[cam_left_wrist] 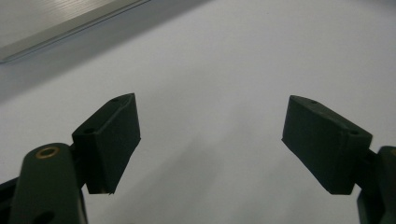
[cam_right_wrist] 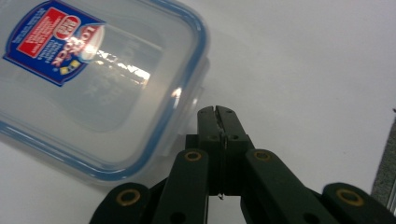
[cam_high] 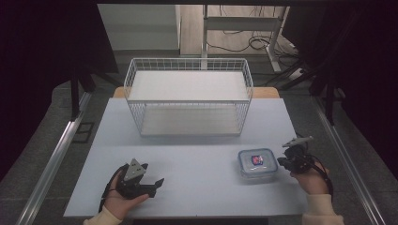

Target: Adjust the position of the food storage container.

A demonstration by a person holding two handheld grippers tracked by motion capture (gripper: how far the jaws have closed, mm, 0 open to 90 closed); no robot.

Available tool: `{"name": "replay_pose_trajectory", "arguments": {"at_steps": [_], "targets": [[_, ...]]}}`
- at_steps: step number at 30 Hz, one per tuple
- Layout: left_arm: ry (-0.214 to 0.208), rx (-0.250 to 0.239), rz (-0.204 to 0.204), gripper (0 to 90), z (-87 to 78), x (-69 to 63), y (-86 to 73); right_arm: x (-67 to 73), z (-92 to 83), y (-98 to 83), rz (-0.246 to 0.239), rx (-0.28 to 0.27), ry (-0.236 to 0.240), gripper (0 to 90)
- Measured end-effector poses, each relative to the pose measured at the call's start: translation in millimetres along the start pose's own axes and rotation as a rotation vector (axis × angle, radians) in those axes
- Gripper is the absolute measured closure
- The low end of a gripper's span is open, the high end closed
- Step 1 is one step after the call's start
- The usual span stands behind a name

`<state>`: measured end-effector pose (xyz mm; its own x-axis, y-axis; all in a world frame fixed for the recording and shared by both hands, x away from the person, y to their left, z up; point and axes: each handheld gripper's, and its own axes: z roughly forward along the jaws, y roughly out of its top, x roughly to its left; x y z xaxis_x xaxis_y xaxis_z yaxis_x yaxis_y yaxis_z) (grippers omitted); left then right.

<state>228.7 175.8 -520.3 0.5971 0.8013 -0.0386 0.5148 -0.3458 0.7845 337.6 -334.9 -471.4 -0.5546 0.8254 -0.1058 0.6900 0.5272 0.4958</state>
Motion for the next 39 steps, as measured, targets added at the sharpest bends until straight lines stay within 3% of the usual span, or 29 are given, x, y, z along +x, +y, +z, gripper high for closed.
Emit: {"name": "replay_pose_trajectory", "arguments": {"at_steps": [7, 12, 30, 39], "targets": [[-0.002, 0.0, 0.001, 18.5, 0.0, 0.0, -0.1, 3.8, 2.4, 0.3, 0.006, 0.026, -0.001, 89.8], [-0.002, 0.001, 0.001, 18.5, 0.1, 0.3, -0.2, 7.9, 3.9, 1.5, -0.001, 0.032, 0.028, 89.8], [-0.004, 0.003, 0.001, 18.5, 0.4, 0.2, -0.4, 47.5, 11.8, 18.8, -0.097, 0.009, 0.123, 89.7], [-0.005, 0.004, 0.003, 18.5, 1.0, 0.3, -0.3, 69.4, 18.8, 27.4, -0.137, -0.019, 0.147, 89.7]]}}
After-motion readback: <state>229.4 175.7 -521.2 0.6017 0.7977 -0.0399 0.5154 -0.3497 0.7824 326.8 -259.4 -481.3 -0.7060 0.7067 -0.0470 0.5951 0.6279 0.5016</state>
